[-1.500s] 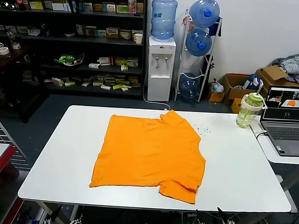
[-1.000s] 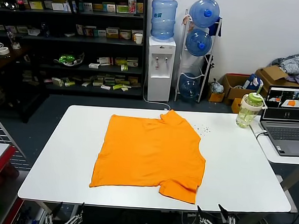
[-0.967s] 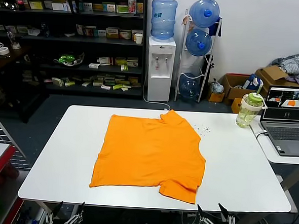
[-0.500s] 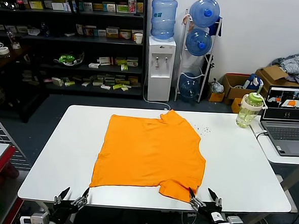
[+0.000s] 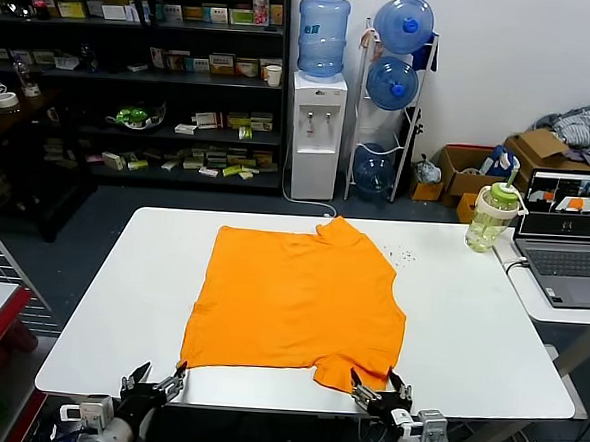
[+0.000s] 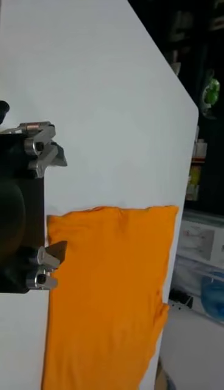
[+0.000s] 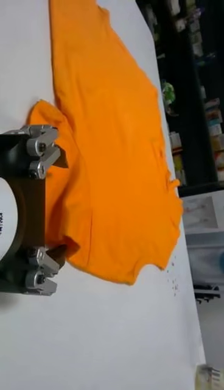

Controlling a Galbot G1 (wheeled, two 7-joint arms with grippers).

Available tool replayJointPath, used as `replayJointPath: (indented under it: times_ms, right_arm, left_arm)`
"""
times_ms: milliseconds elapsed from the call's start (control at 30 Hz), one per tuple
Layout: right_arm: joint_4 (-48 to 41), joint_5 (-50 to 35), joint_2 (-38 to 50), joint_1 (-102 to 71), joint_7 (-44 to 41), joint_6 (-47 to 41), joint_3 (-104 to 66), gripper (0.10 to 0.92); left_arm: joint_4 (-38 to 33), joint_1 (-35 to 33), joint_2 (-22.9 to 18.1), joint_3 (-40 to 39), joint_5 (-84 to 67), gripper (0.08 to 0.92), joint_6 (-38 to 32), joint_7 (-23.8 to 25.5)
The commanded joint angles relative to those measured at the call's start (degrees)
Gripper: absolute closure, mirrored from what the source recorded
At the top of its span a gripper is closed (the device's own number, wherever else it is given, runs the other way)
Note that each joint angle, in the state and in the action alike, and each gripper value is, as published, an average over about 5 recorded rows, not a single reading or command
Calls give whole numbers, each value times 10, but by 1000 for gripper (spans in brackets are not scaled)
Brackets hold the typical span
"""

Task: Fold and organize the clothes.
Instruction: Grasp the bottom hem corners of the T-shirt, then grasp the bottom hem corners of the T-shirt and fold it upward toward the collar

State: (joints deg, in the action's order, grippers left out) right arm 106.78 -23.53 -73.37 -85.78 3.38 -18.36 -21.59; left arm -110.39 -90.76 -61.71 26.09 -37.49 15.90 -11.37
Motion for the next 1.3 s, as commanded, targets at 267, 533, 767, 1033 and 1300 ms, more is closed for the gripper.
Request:
replayJointPath:
  times_ms: [267, 533, 767, 1033, 1300]
  right_arm:
    - [7, 0, 2, -5, 6, -6, 6, 428]
    - [23, -4, 2, -22, 4, 4, -2, 653]
    - [41, -7, 3, -37, 6, 12, -5, 855]
    - [106, -23, 23, -96, 20, 18, -16, 901]
    - [198, -44, 50, -203, 38, 31, -39, 901]
  left_arm:
    - [7, 19, -4, -22, -3, 300, 11, -8]
    - [11, 21, -8, -29, -2, 534, 9, -7]
    - [7, 20, -8, -28, -1, 724, 6, -12]
    - [-43, -12, 0, -17, -16, 904, 5, -29]
    - [-151, -90, 27, 6, -73, 910, 13, -65]
